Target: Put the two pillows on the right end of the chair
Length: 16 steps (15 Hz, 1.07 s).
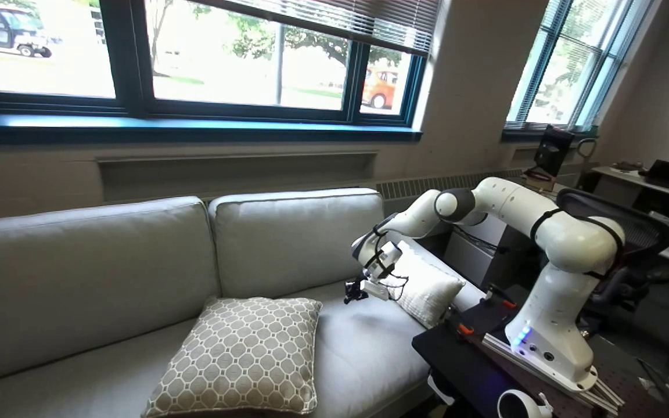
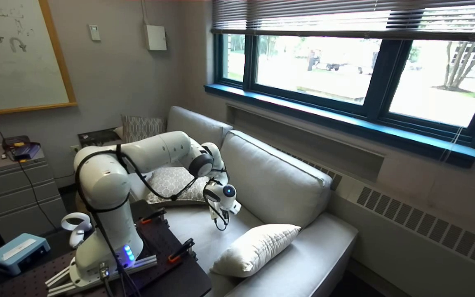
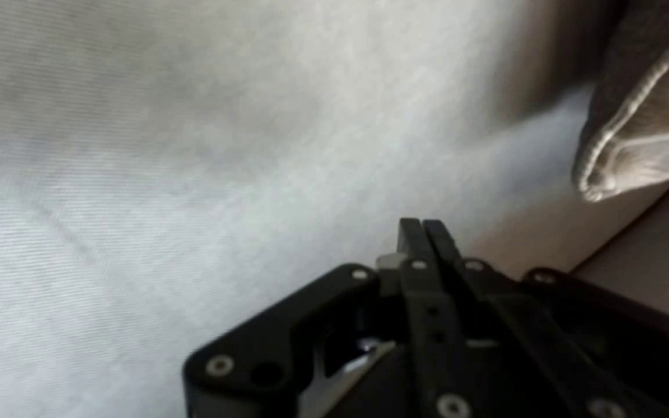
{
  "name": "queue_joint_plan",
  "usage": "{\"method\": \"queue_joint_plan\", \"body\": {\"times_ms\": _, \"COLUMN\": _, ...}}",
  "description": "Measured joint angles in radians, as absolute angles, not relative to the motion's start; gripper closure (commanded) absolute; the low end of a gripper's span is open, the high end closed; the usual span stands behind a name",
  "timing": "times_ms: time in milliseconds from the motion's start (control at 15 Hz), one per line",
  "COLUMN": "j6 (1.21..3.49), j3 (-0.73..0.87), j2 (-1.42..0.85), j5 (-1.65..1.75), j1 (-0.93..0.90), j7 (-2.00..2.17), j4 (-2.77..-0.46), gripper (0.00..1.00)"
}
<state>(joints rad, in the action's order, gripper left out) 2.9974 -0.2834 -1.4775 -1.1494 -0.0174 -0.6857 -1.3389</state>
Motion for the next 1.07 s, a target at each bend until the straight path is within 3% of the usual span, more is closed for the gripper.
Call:
{"method": "queue_joint_plan", "body": {"times_ms": 333, "j6": 2.989, "j3": -0.514, "j2": -1.480, "j5": -1.301, "j1": 0.293, "j7": -1.060, "j4": -1.402, "gripper": 0.34}}
{"method": "queue_joint_plan", "body": {"times_ms": 600, "j6": 2.826, "j3": -0.536, "j2": -1.480, "j5": -1.277, "j1": 0.302, "j7": -1.133, "j4": -1.425, "gripper": 0.03}}
{"method": "queue_joint_plan", "body": {"times_ms": 1067, "j6": 2.517, "j3": -0.350, "j2": -1.467, "j5": -1.202, "j1": -0.065, "j7": -0.845, "j4": -1.230, "gripper": 0.00}}
